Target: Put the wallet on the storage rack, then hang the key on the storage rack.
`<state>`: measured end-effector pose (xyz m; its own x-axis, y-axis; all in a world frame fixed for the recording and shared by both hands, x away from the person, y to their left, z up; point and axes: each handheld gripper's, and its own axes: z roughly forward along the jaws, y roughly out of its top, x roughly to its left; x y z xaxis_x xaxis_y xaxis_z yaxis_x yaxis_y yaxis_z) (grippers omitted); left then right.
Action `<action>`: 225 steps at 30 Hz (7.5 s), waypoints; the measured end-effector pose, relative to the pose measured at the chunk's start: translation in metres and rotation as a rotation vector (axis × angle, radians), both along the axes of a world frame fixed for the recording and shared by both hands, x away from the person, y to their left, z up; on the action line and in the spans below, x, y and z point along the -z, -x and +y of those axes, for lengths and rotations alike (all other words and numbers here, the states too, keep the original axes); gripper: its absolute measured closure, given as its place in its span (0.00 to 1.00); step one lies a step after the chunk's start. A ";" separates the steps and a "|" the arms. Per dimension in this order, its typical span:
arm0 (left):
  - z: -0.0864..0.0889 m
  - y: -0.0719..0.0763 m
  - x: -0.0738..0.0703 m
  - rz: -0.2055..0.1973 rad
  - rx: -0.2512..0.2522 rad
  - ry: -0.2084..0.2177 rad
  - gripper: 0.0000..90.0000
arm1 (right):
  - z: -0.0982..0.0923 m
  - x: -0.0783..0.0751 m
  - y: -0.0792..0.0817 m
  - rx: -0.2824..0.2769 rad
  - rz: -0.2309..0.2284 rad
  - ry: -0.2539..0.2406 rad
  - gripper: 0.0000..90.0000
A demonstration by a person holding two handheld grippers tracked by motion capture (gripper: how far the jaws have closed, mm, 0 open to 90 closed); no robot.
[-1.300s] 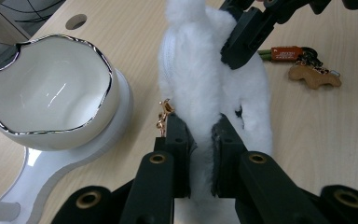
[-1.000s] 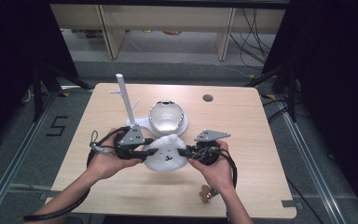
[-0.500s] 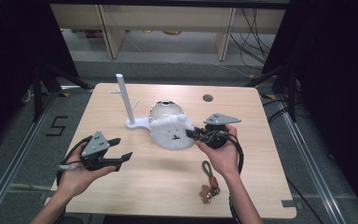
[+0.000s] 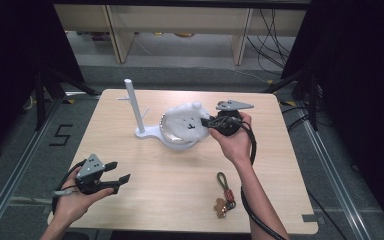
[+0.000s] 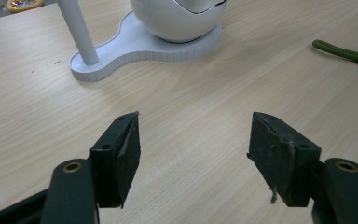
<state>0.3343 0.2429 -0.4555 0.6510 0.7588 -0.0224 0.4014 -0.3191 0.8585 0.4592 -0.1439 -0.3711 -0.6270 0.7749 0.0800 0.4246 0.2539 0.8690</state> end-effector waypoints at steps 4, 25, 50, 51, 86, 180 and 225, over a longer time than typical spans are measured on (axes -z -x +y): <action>-0.002 0.000 0.002 0.008 -0.003 0.003 0.37 | 0.007 0.000 -0.012 0.002 0.021 0.035 0.86; -0.003 0.002 0.010 0.032 0.014 0.018 0.37 | 0.052 0.019 -0.049 0.040 0.125 0.263 0.86; -0.008 0.000 0.012 0.044 0.007 0.043 0.37 | 0.042 0.012 -0.047 0.109 0.088 0.186 0.54; -0.008 0.000 0.012 0.044 0.004 0.046 0.37 | 0.040 0.011 -0.045 0.104 0.080 0.181 0.54; -0.016 -0.006 0.016 0.048 -0.033 0.086 0.35 | -0.050 0.041 0.032 0.139 0.282 0.153 0.59; -0.023 0.002 0.017 0.053 0.015 0.085 0.36 | -0.031 0.103 0.084 0.086 0.796 0.493 0.70; -0.046 -0.003 0.008 0.020 0.037 0.185 0.43 | -0.031 0.075 0.102 0.036 0.176 0.023 0.77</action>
<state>0.3370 0.1966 -0.4631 0.6762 0.7161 -0.1729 0.4102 -0.1711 0.8958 0.3569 -0.1751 -0.4460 -0.5767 0.7994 0.1682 0.5791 0.2548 0.7744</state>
